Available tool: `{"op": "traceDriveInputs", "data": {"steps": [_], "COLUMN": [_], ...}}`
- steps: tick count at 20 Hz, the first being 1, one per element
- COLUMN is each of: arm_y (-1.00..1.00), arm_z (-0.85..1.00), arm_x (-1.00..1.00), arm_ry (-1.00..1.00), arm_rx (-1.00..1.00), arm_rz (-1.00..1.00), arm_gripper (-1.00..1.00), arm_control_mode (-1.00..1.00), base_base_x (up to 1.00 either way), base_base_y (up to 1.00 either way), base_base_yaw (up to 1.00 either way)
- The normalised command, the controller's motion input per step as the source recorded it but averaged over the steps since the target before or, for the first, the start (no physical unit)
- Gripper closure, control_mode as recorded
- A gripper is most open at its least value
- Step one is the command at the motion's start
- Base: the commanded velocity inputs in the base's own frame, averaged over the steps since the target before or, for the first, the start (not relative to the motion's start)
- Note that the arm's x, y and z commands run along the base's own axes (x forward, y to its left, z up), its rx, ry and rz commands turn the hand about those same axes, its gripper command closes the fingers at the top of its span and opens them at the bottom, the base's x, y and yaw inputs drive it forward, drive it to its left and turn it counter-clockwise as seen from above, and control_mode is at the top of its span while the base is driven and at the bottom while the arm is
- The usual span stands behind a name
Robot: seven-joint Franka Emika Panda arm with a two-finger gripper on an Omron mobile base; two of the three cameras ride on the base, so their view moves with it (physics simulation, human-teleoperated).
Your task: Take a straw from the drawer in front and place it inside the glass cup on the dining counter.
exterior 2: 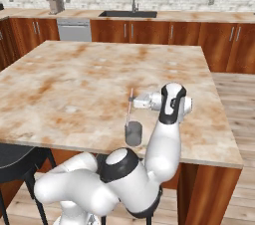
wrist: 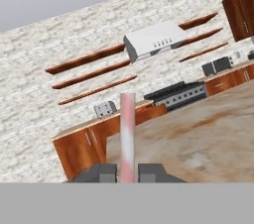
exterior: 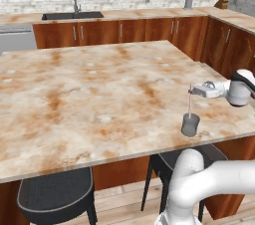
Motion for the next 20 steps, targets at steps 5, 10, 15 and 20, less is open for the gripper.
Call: {"op": "traceDriveInputs", "data": {"steps": [5, 10, 15, 20], "arm_y": [-0.02, -0.14, -0.32, -0.03], "arm_z": [0.07, -0.02, -0.01, 0.0], "arm_x": [0.1, 0.01, 0.0, 0.08], "arm_ry": [0.0, 0.0, 0.0, 0.0], "arm_rx": [0.01, 0.0, 0.0, 0.0], "arm_rz": [0.0, 0.02, 0.04, 0.05], "arm_gripper": [1.0, 1.0, 1.0, 1.0], "arm_control_mode": [-1.0, -1.0, -1.0, -1.0], "base_base_x": [0.0, 0.0, 0.0, 0.0], "base_base_y": [0.0, 0.0, 0.0, 0.0], "base_base_yaw": [0.0, 0.0, 0.0, 0.0]}}
